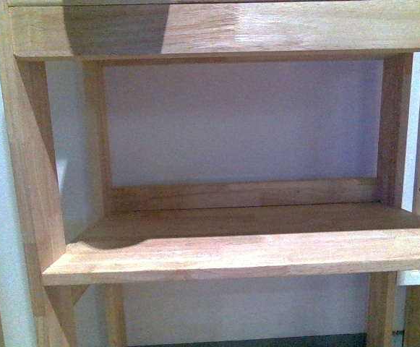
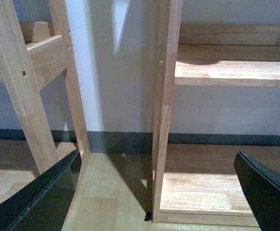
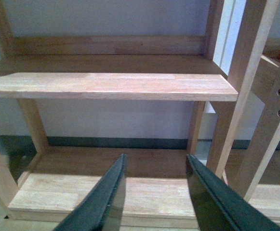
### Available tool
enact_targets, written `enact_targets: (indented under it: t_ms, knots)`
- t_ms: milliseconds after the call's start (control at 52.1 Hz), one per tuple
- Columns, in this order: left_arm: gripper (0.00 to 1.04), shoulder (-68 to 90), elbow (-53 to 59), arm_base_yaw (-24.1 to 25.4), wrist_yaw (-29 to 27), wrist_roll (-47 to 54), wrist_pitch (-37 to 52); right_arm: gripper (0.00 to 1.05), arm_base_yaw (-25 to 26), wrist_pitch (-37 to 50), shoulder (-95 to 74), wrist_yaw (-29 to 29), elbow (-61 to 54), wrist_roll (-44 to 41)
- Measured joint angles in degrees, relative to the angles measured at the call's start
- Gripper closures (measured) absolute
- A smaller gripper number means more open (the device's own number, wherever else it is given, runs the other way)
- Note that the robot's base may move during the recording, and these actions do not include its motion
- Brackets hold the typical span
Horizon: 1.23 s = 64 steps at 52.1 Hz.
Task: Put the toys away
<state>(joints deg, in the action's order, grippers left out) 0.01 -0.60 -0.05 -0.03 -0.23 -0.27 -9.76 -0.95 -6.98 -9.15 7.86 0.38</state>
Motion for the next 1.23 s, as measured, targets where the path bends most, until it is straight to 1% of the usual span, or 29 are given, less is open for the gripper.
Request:
enact_targets:
  t_ms: [38,96,115,154,192,653,921,979,1036,1094,1152,1228]
  knots:
    - [0.06,0.0,0.0,0.0,0.0,0.0,0.0,0.79,1.4,-0.1,0.5,2.3,-0.4,0.0]
    - [0.06,0.0,0.0,0.0,0.0,0.0,0.0,0.89,6.4,-0.1,1.2,7.8,-1.4,-0.1]
    - [0.06,0.0,0.0,0.0,0.0,0.0,0.0,0.94,8.0,-0.1,1.5,8.3,-1.7,-0.1]
    - [0.06,0.0,0.0,0.0,0.0,0.0,0.0,1.02,9.1,0.0,1.9,8.5,-2.2,-0.2]
    - [0.06,0.0,0.0,0.0,0.0,0.0,0.0,1.01,9.4,0.0,2.2,9.0,-2.7,-0.2]
    - [0.06,0.0,0.0,0.0,0.0,0.0,0.0,1.01,9.6,0.7,6.2,9.2,-7.1,-0.2]
    - [0.06,0.0,0.0,0.0,0.0,0.0,0.0,1.01,9.6,0.7,6.6,9.2,-7.1,-0.2]
    - [0.06,0.0,0.0,0.0,0.0,0.0,0.0,0.89,9.6,0.7,6.6,9.2,-7.1,-0.2]
    - [0.06,0.0,0.0,0.0,0.0,0.0,0.0,0.82,9.6,0.7,6.6,9.2,-7.1,-0.2]
    - [0.06,0.0,0.0,0.0,0.0,0.0,0.0,0.72,9.6,0.7,6.6,9.2,-7.1,-0.2]
    - [0.06,0.0,0.0,0.0,0.0,0.0,0.0,0.65,9.6,0.7,6.6,9.2,-7.1,-0.2]
    - [0.06,0.0,0.0,0.0,0.0,0.0,0.0,0.49,9.6,0.7,6.6,9.2,-7.1,-0.2]
